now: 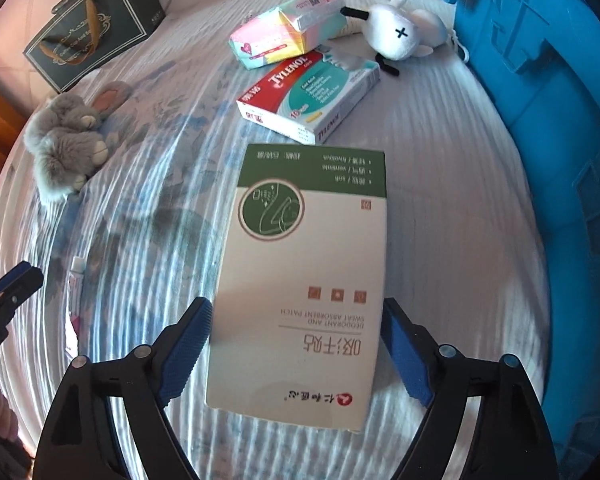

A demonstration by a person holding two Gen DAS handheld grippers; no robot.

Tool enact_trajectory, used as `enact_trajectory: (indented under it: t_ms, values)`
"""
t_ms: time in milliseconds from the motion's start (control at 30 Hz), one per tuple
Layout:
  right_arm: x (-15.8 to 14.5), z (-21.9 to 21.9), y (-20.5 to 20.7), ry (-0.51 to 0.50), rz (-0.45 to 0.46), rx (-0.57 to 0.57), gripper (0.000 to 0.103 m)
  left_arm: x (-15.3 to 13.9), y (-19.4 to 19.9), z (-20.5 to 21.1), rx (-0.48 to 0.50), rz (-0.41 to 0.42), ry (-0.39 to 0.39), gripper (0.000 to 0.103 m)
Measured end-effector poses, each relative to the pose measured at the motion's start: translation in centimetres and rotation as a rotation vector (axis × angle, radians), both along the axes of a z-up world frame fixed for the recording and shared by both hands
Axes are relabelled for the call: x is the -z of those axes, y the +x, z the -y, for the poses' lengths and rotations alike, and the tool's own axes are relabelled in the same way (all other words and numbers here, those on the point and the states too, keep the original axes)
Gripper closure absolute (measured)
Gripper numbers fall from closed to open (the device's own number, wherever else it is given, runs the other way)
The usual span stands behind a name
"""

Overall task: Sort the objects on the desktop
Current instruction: 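Carry the tube and the white box toward the blue bin with both grippers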

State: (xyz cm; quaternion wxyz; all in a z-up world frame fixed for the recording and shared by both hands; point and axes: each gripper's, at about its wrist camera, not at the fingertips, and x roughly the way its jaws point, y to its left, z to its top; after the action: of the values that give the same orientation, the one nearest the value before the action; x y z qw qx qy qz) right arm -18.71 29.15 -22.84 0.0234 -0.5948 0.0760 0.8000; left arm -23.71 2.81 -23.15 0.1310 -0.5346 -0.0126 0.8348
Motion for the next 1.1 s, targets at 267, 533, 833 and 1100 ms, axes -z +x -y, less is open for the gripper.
enact_trajectory:
  t_ms: [267, 533, 833, 1100]
  values:
    - [0.0, -0.2, 0.1, 0.005, 0.005, -0.004, 0.018, 1.4, 0.7, -3.5, 0.108, 0.013, -0.026, 0.063]
    - [0.5, 0.1, -0.4, 0.026, 0.019, -0.012, 0.016, 2.6, 0.9, -4.4, 0.122, 0.029, -0.081, 0.086]
    - [-2.2, 1.5, 1.3, 0.062, -0.043, -0.066, 0.025, -0.7, 2.3, -3.3, 0.097, -0.067, -0.059, 0.086]
    - [-6.5, 3.3, 4.1, 0.072, -0.144, -0.111, 0.026, -5.5, 5.5, -3.7, 0.12, -0.187, -0.022, 0.086]
